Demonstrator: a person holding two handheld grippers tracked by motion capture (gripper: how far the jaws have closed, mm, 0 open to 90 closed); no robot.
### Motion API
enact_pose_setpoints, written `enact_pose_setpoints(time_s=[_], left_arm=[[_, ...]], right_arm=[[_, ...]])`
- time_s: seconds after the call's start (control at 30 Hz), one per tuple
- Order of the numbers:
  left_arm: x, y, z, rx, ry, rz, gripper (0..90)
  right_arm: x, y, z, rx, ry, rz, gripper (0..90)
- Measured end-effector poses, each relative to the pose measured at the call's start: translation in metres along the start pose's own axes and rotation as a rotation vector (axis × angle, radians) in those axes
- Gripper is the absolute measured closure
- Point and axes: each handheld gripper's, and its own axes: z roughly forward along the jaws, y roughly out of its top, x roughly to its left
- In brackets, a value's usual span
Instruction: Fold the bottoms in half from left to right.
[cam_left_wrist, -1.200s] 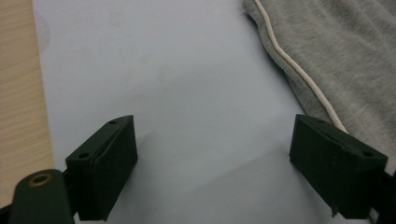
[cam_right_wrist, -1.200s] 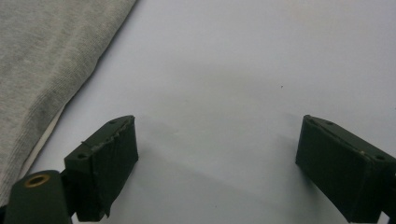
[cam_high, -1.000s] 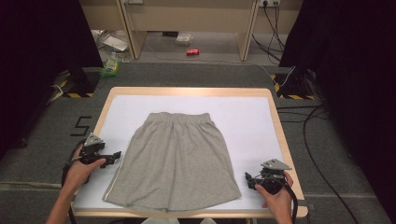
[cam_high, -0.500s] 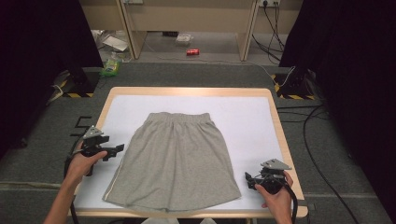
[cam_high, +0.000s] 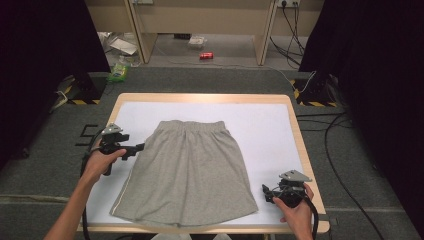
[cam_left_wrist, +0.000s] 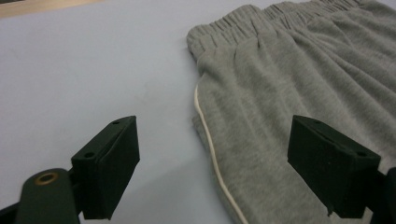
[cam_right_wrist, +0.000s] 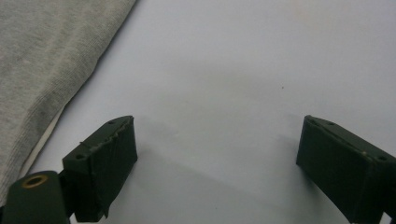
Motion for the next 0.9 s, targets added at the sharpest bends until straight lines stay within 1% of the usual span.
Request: enact_pose_setpoints(time_s=[0.1,0.13,0.23,0.27,0.33,0.47,0.53,0.6,0.7,0.73,0.77,0.87,0.9], left_arm=[[0.001,0.008,0.008,0.006,-0.013,-0.013,17.3],[0.000,0.012,0.012,0.005,-0.011,-0.014,18.2],[0.000,0.019,0.018,0.015,-0.009,-0.012,19.1],[0.000,0.019,0.018,0.015,-0.009,-0.012,19.9],[0.001,0.023,0.027,0.024,-0.006,-0.021,21.2],[0.001,0.027,0.037,0.040,-0.001,-0.023,24.3],[0.001,0.029,0.042,0.033,-0.001,-0.041,26.8],[0.002,0.031,0.046,0.044,0.001,-0.045,27.5],[0.005,0.035,0.051,0.046,0.008,-0.050,30.8],[0.006,0.037,0.054,0.034,0.011,-0.068,32.2],[0.006,0.038,0.057,0.037,0.010,-0.073,32.7],[0.005,0.043,0.064,0.059,0.000,-0.058,34.4],[0.005,0.043,0.064,0.059,0.000,-0.058,35.5]], right_arm=[[0.000,0.000,0.000,-0.001,-0.001,-0.002,12.0],[0.000,0.000,0.000,-0.001,-0.001,-0.002,12.0],[0.000,0.000,0.001,-0.003,0.000,-0.003,11.9],[0.000,0.000,0.001,-0.002,0.001,-0.002,11.9],[0.000,0.000,0.001,-0.003,0.000,-0.002,11.8],[0.000,0.000,0.001,-0.001,0.001,-0.005,11.8],[0.000,0.000,0.001,-0.002,0.000,-0.003,11.8],[0.000,0.000,0.001,-0.001,0.001,-0.004,11.7],[0.000,0.000,0.001,0.001,0.001,0.000,11.6],[0.000,0.000,0.001,0.001,0.001,-0.001,11.5],[0.000,0.000,0.001,0.000,0.001,-0.002,11.5],[0.000,0.000,0.001,0.000,0.001,-0.002,11.5],[0.000,0.000,0.001,0.000,0.001,-0.002,11.5]])
